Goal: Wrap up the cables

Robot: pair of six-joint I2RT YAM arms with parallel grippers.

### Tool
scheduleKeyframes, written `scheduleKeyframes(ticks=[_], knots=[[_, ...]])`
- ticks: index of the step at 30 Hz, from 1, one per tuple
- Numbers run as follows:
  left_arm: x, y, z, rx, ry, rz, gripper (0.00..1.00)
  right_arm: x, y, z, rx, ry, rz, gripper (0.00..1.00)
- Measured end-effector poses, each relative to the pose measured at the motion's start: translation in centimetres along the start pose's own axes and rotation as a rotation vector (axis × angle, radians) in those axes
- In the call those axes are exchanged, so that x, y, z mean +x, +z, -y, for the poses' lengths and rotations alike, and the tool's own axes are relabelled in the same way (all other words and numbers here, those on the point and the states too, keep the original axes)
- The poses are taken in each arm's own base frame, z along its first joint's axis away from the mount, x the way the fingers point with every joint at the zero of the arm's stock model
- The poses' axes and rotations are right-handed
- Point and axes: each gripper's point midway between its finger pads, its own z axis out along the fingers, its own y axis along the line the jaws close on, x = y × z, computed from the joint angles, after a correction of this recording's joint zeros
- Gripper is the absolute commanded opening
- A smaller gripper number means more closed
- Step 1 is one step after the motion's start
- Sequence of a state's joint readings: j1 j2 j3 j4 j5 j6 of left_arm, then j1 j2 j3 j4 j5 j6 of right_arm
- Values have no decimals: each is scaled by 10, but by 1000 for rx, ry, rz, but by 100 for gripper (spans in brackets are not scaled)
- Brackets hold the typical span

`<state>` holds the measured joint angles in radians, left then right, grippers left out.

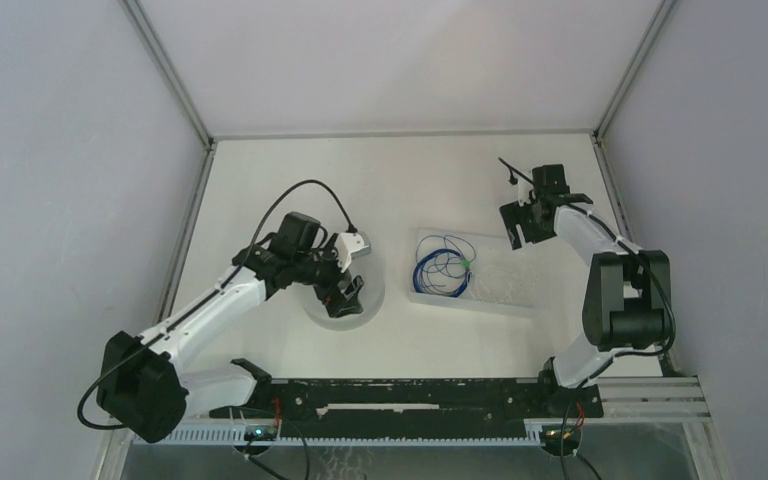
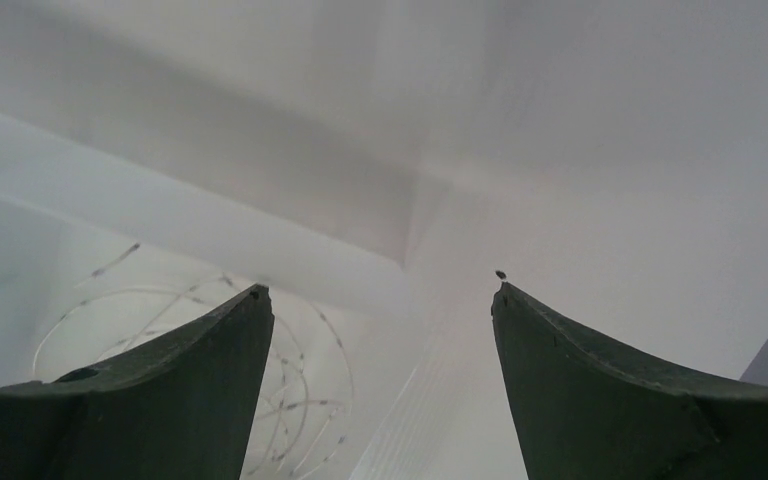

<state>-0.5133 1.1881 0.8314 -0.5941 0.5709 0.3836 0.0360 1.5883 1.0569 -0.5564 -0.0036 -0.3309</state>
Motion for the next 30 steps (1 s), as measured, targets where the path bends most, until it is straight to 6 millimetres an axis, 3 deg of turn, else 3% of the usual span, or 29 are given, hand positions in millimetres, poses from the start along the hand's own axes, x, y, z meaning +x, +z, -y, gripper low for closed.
scheduleKeyframes(ticks=[9, 18, 24, 30], knots=[[3, -7, -10, -87, 42, 11, 100, -31, 21, 11, 9, 2, 0, 79], [0, -18, -23, -191, 81, 27, 100, -68, 37, 33, 21, 38, 32, 63], [2, -20, -29, -223, 81, 18, 100, -73, 44, 48, 24, 108, 26, 47], [2, -20, -31, -238, 82, 16, 100, -66, 44, 57, 14, 198, 18, 29]])
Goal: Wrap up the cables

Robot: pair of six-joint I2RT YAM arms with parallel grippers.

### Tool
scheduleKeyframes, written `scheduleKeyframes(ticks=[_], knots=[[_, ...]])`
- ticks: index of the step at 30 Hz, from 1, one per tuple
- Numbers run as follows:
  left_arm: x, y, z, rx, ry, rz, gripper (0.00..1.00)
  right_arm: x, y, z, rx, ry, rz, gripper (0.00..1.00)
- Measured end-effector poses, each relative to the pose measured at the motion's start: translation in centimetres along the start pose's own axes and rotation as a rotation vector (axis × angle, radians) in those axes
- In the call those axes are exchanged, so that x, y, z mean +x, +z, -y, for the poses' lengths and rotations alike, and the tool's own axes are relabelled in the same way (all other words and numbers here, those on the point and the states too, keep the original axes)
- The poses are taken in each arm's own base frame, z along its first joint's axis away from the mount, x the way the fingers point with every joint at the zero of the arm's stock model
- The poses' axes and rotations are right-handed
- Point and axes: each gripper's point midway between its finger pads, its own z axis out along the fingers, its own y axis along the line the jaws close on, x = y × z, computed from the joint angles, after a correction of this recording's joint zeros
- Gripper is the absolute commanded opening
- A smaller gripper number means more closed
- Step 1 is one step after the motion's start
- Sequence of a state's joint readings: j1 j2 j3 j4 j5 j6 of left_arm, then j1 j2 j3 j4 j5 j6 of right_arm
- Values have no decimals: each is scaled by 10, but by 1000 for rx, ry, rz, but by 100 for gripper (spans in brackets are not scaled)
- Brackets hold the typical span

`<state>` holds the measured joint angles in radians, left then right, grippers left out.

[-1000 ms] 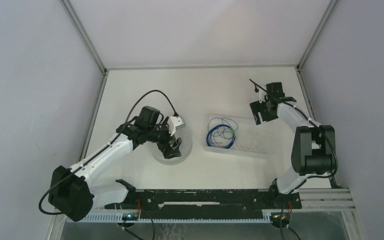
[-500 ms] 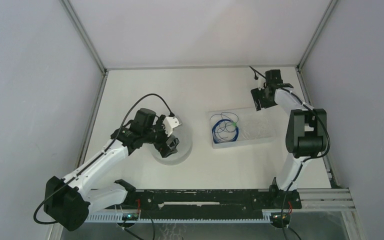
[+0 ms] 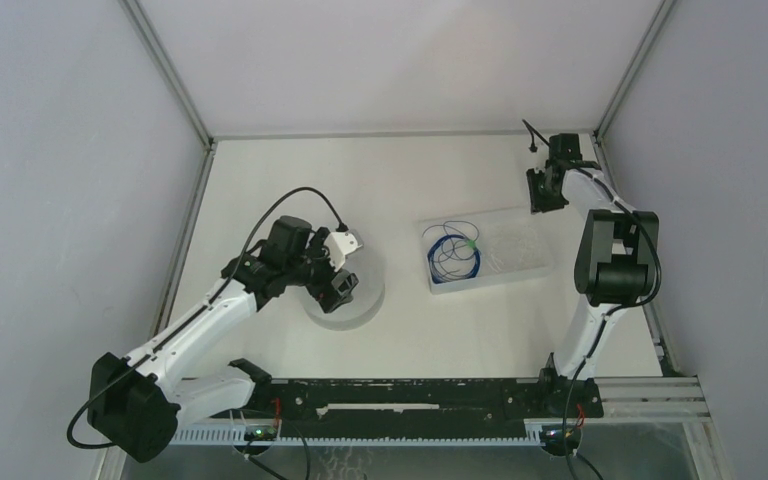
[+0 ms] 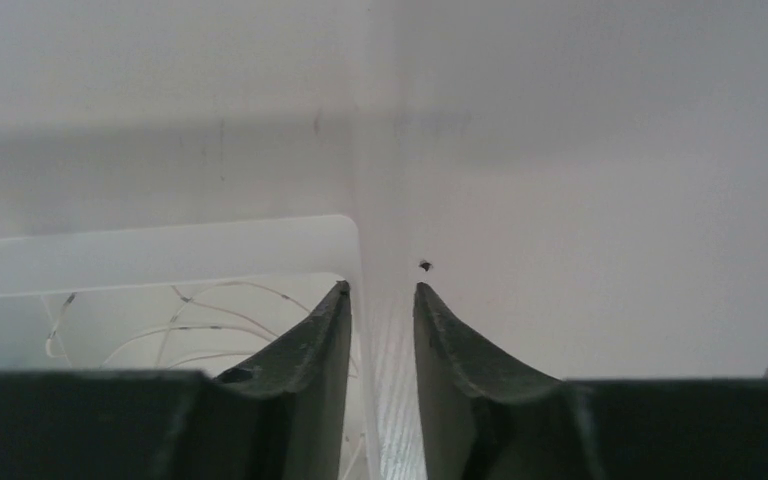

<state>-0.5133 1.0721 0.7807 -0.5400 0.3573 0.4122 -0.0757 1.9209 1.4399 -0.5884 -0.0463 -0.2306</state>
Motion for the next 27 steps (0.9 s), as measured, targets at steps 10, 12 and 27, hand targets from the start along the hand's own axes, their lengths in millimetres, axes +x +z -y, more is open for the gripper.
scheduleKeyframes(ticks=[10, 12, 27], knots=[[-1, 0, -9, -47, 4, -3, 100, 6, 6, 3, -23, 135, -11, 12], [-2, 0, -13, -69, 6, -1, 100, 5, 7, 5, -19, 158, -9, 10], [12, 15, -23, -86, -23, -65, 100, -30, 25, 21, -6, 272, 35, 31]])
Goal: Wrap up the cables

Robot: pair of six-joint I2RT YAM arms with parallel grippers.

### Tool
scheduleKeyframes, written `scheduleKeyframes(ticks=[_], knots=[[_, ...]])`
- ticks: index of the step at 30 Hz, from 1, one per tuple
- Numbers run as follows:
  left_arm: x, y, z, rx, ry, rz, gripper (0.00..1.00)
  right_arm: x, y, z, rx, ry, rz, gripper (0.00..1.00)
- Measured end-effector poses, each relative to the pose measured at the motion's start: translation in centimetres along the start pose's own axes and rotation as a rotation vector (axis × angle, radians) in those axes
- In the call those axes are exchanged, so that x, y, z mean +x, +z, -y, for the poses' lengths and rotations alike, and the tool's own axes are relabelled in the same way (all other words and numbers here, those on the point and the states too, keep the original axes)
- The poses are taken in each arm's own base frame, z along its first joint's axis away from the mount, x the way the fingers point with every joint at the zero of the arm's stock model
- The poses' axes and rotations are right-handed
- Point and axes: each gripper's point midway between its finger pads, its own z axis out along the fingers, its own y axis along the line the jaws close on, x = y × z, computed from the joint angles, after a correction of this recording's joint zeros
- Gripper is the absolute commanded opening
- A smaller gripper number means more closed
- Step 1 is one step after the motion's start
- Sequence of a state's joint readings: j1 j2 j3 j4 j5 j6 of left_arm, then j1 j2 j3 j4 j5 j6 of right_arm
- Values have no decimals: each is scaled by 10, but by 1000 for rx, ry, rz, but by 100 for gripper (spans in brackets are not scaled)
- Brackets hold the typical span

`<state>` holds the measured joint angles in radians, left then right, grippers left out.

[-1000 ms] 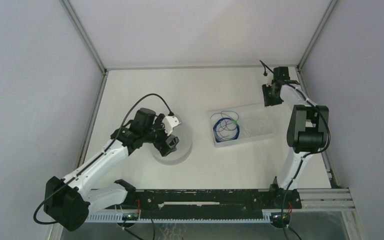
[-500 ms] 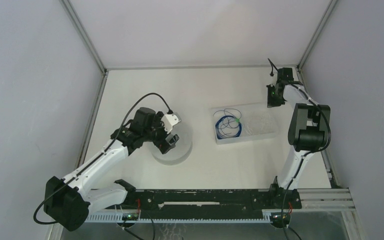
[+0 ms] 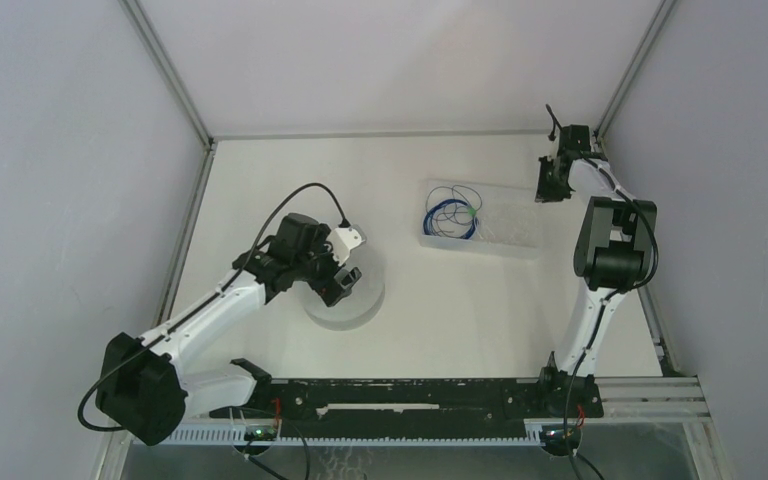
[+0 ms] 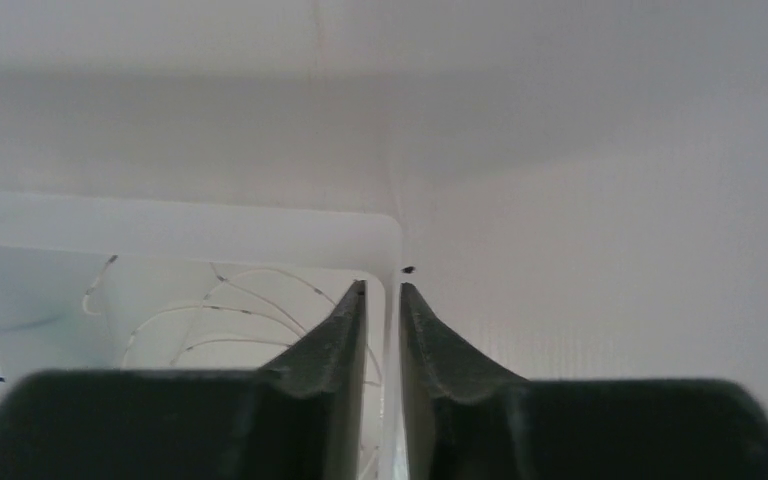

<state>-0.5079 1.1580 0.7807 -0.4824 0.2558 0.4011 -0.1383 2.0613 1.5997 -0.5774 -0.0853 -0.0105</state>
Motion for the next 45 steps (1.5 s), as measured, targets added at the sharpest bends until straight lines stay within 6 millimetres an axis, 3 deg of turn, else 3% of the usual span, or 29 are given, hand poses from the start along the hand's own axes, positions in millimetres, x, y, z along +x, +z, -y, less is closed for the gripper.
scheduleKeyframes(ticks=[3, 5, 7, 9, 12, 17, 20, 23, 27, 34, 39, 45], knots=[[1, 1, 0, 1, -1, -3, 100, 1, 0, -1, -17, 0, -5, 47], [1, 1, 0, 1, -1, -3, 100, 1, -1, 0, -25, -10, -5, 67], [1, 1, -1, -1, -2, -4, 100, 1, -4, 2, -27, -28, -4, 75], [1, 1, -1, -2, 0, -4, 100, -1, -13, 4, -25, -58, 14, 78], [1, 1, -2, -8, 8, -5, 100, -2, -43, 2, -35, -105, 60, 78], [-4, -5, -4, -21, 22, 17, 100, -9, -112, -16, -97, -187, 196, 78], [-6, -8, -5, -28, 25, 31, 100, -3, -132, -31, -140, -244, 235, 79], [-9, -11, -5, -32, 28, 42, 100, 18, -126, -46, -176, -301, 196, 79], [-11, -14, -5, -38, 31, 55, 100, 54, -101, -65, -206, -385, 88, 80], [-14, -17, -5, -42, 34, 68, 100, 72, -61, -78, -156, -512, 0, 76], [-16, -19, -5, -46, 36, 76, 100, 81, -35, -63, -83, -544, -64, 64], [-15, -19, -5, -45, 36, 76, 100, 77, -28, -56, -37, -573, -70, 37]])
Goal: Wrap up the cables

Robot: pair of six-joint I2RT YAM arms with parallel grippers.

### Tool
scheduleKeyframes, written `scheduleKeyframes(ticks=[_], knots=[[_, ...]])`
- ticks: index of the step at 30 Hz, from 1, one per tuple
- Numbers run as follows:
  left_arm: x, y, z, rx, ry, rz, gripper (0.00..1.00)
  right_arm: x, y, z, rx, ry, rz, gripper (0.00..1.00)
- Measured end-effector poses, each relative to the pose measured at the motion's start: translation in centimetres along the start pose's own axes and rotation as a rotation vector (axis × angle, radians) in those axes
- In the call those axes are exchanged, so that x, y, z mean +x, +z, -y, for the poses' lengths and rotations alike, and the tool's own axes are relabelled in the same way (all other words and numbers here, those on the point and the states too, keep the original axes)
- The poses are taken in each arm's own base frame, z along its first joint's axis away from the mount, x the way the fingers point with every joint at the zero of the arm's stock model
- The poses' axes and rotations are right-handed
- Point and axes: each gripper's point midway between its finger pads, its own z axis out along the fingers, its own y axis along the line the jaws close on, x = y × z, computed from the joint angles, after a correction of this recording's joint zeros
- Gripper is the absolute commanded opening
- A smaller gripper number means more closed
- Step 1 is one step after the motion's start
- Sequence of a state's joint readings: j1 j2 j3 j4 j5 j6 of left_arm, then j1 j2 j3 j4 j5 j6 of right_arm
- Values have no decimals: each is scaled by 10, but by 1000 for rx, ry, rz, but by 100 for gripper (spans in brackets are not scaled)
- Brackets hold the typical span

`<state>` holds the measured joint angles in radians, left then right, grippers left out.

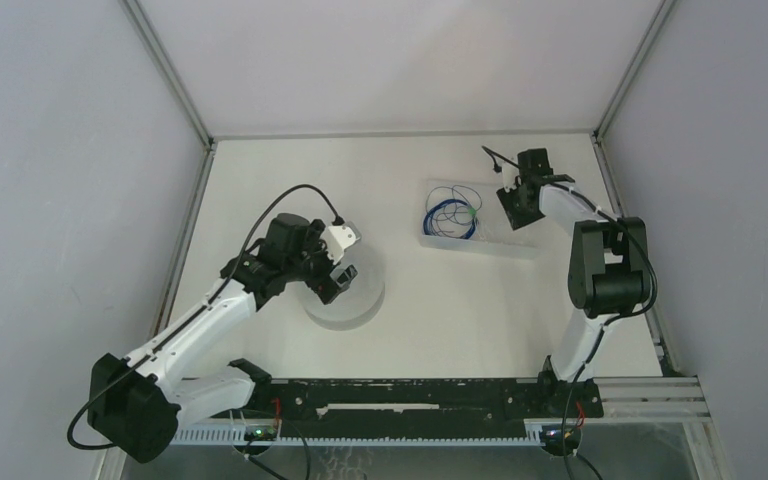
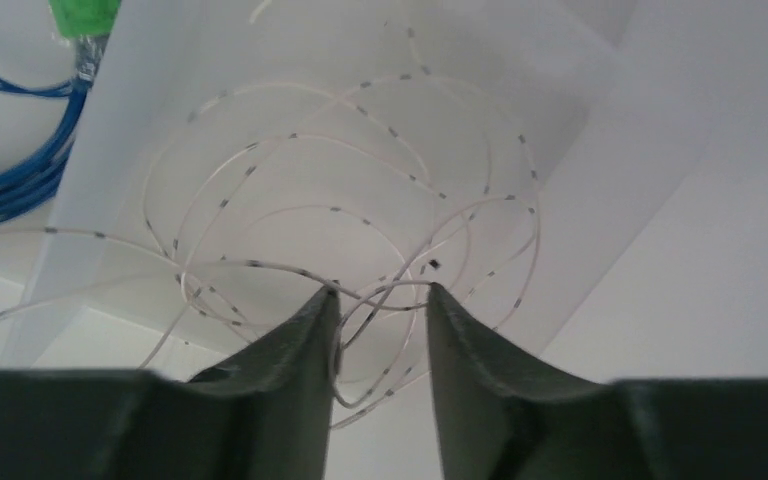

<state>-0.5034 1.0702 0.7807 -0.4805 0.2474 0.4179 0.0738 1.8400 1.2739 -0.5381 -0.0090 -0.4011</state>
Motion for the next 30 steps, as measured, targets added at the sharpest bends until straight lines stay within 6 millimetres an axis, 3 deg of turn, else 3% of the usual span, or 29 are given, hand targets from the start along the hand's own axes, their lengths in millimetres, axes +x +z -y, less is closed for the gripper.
scheduleKeyframes(ticks=[5, 9, 12, 17, 22, 26, 30], knots=[[0, 0, 0, -3, -8, -1, 100, -10, -5, 2, 14, -23, 25, 3], [1, 0, -2, -11, -11, -4, 100, -20, -23, 2, 24, -18, 67, 0], [1, 0, -3, -22, -17, -7, 100, -39, -56, 7, 44, -11, 144, 0], [-1, -2, -10, -59, -19, 0, 100, -82, -142, 16, 95, 7, 367, 0], [-9, -5, -25, -136, -28, 29, 100, -117, -260, 13, 119, 18, 660, 0], [-12, -12, -44, -223, -56, 47, 100, -122, -354, -15, 80, -25, 892, 0], [-10, -19, -63, -295, -89, 55, 100, -112, -416, -52, -15, -92, 1055, 0]])
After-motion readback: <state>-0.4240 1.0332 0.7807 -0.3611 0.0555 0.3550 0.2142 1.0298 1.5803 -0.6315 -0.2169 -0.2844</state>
